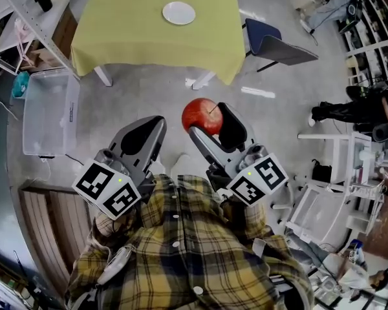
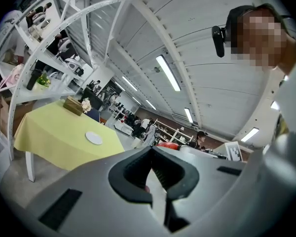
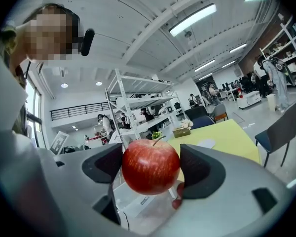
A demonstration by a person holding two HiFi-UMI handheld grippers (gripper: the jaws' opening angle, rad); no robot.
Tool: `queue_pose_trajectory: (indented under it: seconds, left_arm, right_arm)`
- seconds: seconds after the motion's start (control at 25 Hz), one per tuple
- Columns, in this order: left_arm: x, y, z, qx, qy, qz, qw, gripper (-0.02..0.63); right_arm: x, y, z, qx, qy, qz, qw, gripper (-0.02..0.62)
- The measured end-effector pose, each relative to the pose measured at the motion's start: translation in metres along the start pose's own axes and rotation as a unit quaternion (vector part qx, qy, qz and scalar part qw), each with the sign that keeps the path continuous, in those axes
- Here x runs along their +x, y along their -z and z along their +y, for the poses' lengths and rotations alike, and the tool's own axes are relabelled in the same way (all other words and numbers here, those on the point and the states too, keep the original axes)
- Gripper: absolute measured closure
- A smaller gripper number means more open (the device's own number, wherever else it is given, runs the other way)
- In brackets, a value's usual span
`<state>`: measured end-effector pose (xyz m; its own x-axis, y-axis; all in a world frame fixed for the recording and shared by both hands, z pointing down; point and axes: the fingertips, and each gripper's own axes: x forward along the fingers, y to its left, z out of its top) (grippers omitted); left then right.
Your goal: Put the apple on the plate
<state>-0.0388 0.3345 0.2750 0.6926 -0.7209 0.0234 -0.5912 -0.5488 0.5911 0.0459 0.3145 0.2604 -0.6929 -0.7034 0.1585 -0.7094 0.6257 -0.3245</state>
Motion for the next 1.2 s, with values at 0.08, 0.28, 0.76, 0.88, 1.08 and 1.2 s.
queue_pose_trajectory:
  seconds: [0.08, 0.28, 0.76, 0.88, 1.08, 1.2]
  left_arm:
    - [0.000, -0.004, 0.008, -0.004, 0.000, -0.002, 1.0000, 0.598]
    - [0.001, -0.012, 0.032, -0.011, -0.009, -0.005, 0.9999, 0.598]
    - [0.053, -0.039, 0.077, -0.010, -0.017, -0.004, 0.9998, 0.600]
    - [0.077, -0.048, 0.087, -0.010, -0.020, -0.003, 0.9998, 0.598]
    - [0.127, -0.069, 0.103, -0.004, -0.021, -0.004, 0.9998, 0.598]
    - [0.156, -0.080, 0.108, 0.003, -0.023, -0.002, 0.9997, 0.598]
  right_arm:
    - [0.009, 0.000, -0.001, -0.001, 0.002, 0.005, 1.000, 0.236]
    - [0.034, 0.001, -0.007, 0.001, 0.001, 0.014, 1.000, 0.236]
    - [0.092, -0.017, -0.055, 0.014, -0.011, 0.017, 1.000, 0.236]
    - [0.105, -0.026, -0.075, 0.013, -0.014, 0.018, 1.000, 0.236]
    - [0.130, -0.050, -0.120, 0.015, -0.017, 0.015, 1.000, 0.236]
    - [0.142, -0.066, -0.142, 0.015, -0.026, 0.014, 0.999, 0.236]
